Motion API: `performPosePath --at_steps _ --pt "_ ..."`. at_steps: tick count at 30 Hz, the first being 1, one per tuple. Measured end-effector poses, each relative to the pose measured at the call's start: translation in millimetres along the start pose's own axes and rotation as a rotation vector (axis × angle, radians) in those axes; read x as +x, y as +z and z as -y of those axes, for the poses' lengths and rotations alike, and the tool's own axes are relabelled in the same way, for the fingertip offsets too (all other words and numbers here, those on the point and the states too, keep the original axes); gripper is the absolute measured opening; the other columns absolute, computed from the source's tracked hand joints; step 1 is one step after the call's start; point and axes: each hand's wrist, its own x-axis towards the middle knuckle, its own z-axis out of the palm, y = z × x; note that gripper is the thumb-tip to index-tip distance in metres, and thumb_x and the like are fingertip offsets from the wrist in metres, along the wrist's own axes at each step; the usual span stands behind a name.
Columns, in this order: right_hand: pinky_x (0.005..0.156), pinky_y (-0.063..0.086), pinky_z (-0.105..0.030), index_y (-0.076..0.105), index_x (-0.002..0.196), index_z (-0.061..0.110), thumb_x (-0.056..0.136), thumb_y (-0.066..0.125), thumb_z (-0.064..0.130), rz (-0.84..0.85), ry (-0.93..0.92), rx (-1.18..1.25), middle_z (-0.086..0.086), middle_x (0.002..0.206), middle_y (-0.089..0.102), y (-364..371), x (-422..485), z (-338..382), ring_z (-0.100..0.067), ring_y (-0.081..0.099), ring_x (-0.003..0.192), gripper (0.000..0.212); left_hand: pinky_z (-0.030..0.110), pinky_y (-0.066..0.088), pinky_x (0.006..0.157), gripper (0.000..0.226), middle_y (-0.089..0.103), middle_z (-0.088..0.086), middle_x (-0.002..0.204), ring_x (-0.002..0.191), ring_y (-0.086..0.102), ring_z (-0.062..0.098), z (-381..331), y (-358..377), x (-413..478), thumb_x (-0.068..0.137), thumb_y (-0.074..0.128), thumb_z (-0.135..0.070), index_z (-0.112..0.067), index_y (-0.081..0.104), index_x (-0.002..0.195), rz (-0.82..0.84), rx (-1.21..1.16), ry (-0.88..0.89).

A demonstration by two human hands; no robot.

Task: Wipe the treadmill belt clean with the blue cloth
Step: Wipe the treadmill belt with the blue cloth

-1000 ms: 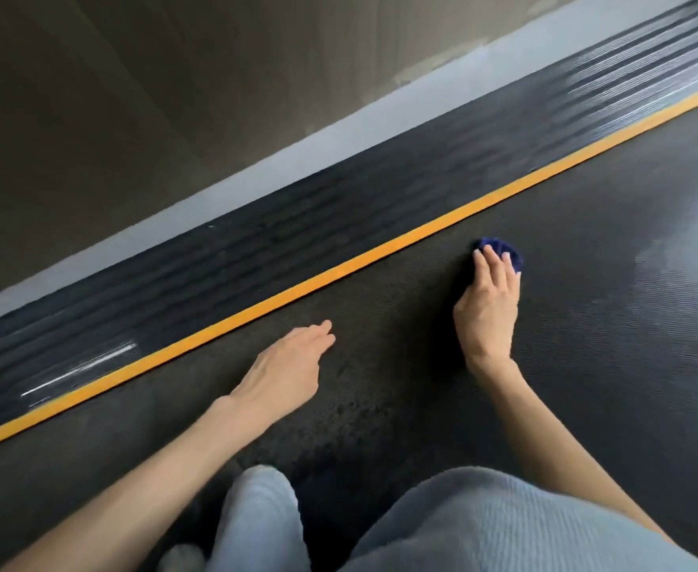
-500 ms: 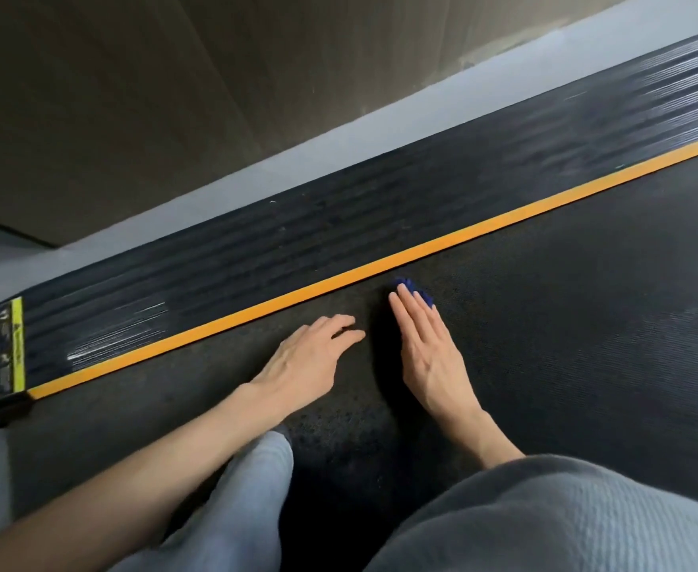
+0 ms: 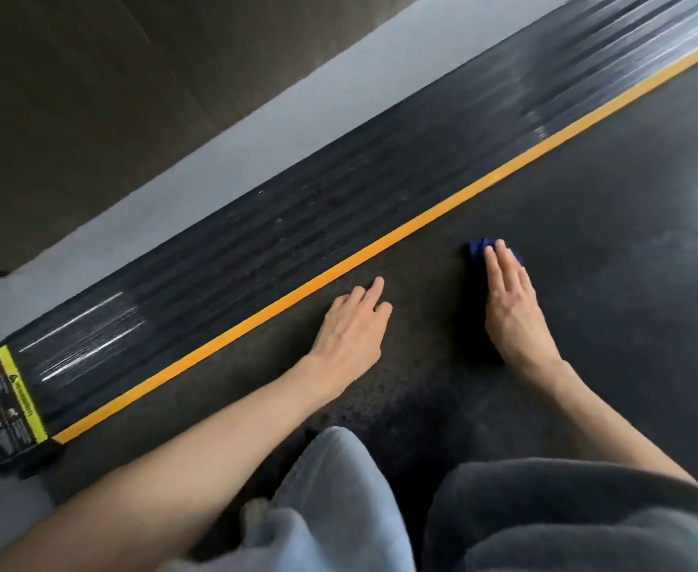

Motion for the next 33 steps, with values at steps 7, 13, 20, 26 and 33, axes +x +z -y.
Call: performPosePath --at_steps 7,13,20,26,33 --pt "0.118 0.002 -0.043 -0.006 0.145 0.002 0.082 0.038 -0.011 0.155 0.160 0.002 -0.017 0.155 -0.008 3.3 -3.9 -9.6 -0.030 -0.010 0.143 0.079 0.038 0.045 0.095 0.041 0.011 0.005 0.156 0.134 0.032 0.024 -0.3 -21.8 11.3 0.090 0.050 -0.022 -0.012 0.052 0.130 0.245 -0.007 -0.054" --pt "0.116 0.017 -0.048 0.016 0.146 0.000 0.082 0.016 0.003 -0.083 0.175 -0.005 -0.018 0.153 0.018 28.5 -8.0 -9.2 -0.031 0.012 0.143 0.064 0.034 0.048 0.093 0.058 -0.006 -0.006 0.157 0.143 0.009 0.015 23.9 2.5 0.3 0.090 0.046 -0.012 -0.027 0.029 0.144 0.229 0.005 0.034" --pt "0.116 0.018 -0.046 0.028 0.143 0.000 0.084 0.023 0.005 -0.177 0.152 0.000 -0.019 0.149 0.029 26.1 -8.0 -10.0 -0.032 0.020 0.141 0.060 0.026 0.020 0.113 0.066 -0.014 -0.007 0.155 0.143 -0.004 0.010 34.0 10.9 -4.2 0.091 0.040 -0.001 -0.028 0.019 0.147 0.243 -0.062 0.092" --pt "0.115 0.020 -0.045 0.035 0.140 -0.001 0.080 0.035 -0.009 -0.314 0.216 0.047 -0.019 0.148 0.032 34.1 -6.7 -1.9 -0.032 0.024 0.140 0.060 0.033 0.004 0.116 0.081 -0.021 0.006 0.154 0.144 -0.006 0.022 27.6 30.0 -21.2 0.086 0.044 0.006 -0.033 0.008 0.147 0.028 0.023 0.032" --pt "0.116 0.017 -0.040 0.042 0.138 0.003 0.072 0.049 -0.001 -0.216 -0.189 0.061 -0.017 0.145 0.039 83.3 -44.2 127.0 -0.029 0.034 0.136 0.067 0.032 0.045 0.092 0.039 0.066 0.007 0.115 0.108 0.061 0.021 63.0 33.4 -25.9 0.080 0.048 0.003 -0.011 0.066 0.111 -0.444 -0.190 0.096"
